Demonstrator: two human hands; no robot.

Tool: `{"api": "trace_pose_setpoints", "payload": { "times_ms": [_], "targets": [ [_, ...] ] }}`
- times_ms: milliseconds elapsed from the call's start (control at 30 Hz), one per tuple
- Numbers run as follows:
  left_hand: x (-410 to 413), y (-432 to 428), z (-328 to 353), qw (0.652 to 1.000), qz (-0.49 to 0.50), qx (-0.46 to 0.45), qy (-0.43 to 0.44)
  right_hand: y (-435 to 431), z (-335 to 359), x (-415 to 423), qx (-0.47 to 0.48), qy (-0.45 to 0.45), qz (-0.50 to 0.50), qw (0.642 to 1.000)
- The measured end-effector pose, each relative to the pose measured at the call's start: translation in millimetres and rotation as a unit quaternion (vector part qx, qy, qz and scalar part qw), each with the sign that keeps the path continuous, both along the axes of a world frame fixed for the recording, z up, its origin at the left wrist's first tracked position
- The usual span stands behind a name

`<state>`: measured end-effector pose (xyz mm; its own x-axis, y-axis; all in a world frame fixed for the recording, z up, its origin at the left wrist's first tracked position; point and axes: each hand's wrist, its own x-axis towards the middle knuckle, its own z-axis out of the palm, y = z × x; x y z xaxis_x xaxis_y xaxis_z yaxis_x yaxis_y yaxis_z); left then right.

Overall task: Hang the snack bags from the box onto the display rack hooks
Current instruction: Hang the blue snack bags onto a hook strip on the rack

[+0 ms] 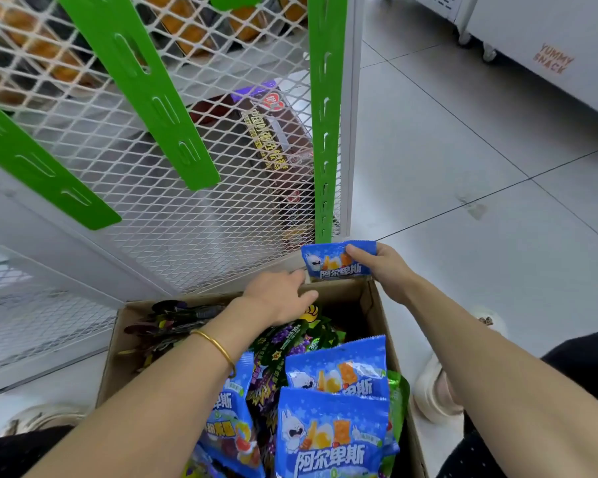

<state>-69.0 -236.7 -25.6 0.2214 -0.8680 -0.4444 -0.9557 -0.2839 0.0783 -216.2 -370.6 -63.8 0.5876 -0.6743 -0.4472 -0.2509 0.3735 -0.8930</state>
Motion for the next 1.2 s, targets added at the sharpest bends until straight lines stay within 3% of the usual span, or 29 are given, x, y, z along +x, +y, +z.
{"api": "trace_pose_setpoints", "payload": {
  "times_ms": [233, 500, 567, 667, 700, 767, 867, 933, 1200],
  "targets": [
    [-7, 22, -12, 0.996, -0.015, 0.03, -0.081, 8, 4, 9, 0.023, -0.012, -0.036, 0.999],
    [8, 47, -16, 0.993, 0.054, 0.031, -0.103, 4, 22, 19, 0.002, -0.036, -0.048, 0.998],
    [11, 46, -13, 0.993, 0.056, 0.06, -0.083, 3, 25, 21, 0.0, -0.035, -0.05, 0.998],
    [21, 24, 4, 0.987, 0.13, 0.092, 0.034, 0, 28, 25, -0.01, -0.033, -0.066, 0.997],
    [23, 12, 12, 0.983, 0.161, 0.054, 0.071, -2, 28, 27, -0.015, -0.032, -0.076, 0.996],
    [25, -18, 29, 0.965, 0.206, -0.122, 0.106, -9, 31, 31, -0.029, -0.038, -0.099, 0.994],
    [19, -58, 48, 0.893, 0.246, -0.336, 0.173, -21, 36, 39, -0.066, -0.033, -0.099, 0.992],
    [13, -73, 50, 0.87, 0.257, -0.372, 0.197, -27, 38, 47, -0.079, -0.042, -0.098, 0.991],
    [1, -87, 30, 0.833, 0.283, -0.427, 0.209, -40, 30, 61, -0.117, -0.077, -0.122, 0.983]
  ]
}}
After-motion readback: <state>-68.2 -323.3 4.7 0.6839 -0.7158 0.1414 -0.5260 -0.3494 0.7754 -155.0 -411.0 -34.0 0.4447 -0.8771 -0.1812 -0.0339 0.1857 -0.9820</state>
